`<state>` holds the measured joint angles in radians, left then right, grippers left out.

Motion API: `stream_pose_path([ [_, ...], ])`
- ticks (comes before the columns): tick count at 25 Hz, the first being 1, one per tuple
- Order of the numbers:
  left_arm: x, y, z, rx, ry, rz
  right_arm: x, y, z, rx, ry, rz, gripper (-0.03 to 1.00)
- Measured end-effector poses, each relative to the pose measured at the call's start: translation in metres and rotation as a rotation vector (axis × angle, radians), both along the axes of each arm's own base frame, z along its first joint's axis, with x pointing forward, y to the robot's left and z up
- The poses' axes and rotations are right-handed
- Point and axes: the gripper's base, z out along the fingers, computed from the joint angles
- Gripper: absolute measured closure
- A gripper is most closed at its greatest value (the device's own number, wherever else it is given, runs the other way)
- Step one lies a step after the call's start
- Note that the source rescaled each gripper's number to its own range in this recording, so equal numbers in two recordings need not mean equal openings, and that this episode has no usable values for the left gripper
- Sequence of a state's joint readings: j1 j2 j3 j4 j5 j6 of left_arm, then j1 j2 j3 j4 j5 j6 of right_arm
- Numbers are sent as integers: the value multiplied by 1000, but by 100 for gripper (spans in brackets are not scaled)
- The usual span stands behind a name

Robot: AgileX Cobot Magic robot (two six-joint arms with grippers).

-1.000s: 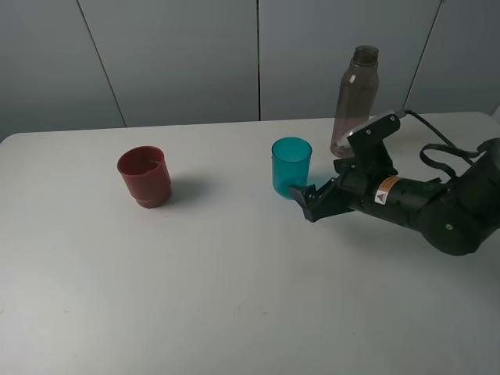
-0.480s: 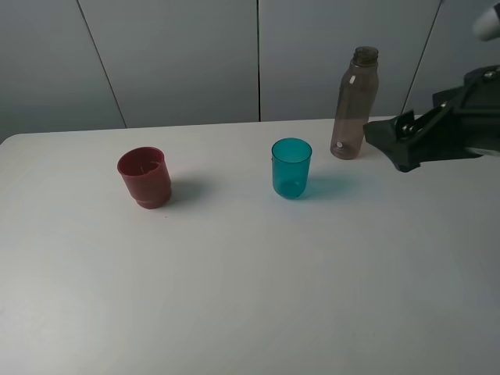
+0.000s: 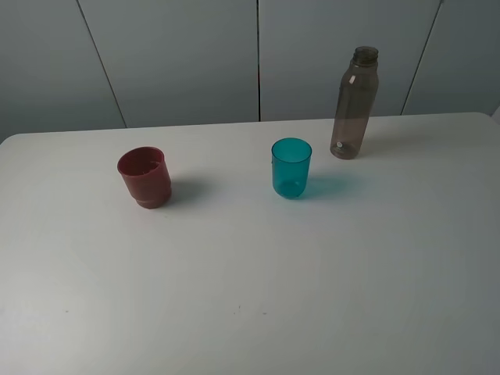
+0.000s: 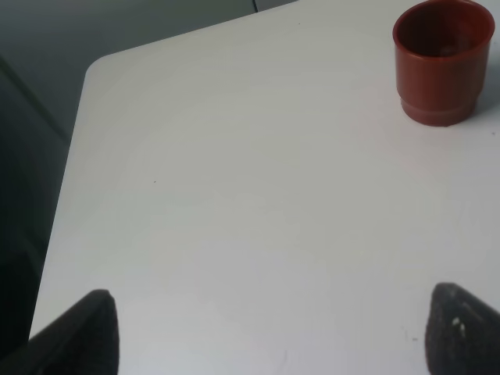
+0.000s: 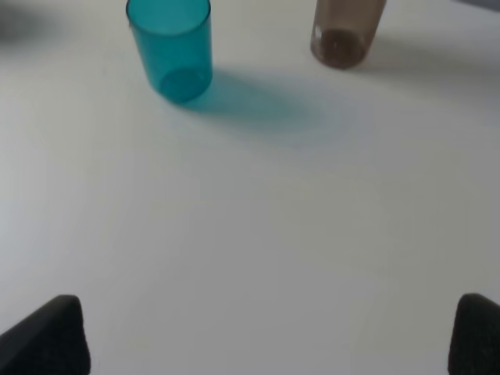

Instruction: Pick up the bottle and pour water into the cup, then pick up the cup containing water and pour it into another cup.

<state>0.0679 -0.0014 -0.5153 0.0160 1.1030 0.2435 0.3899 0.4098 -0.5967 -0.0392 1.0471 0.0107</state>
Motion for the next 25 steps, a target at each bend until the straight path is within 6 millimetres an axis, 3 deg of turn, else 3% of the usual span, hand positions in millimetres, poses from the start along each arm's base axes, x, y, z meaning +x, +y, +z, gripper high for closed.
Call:
stream_pose_path([
  [7,0,0,0,0,0,0,-44,-13,0,89,-77,24,-3],
  [14,0,0,0,0,0,0,-69,-23,-1,146,-221,28,-3],
  [18,0,0,0,0,0,0,-74,-25,-2,157,-248,29,-3],
  [25,0,0,0,0,0,0,-64,-21,-18,147,-213,25,-3],
])
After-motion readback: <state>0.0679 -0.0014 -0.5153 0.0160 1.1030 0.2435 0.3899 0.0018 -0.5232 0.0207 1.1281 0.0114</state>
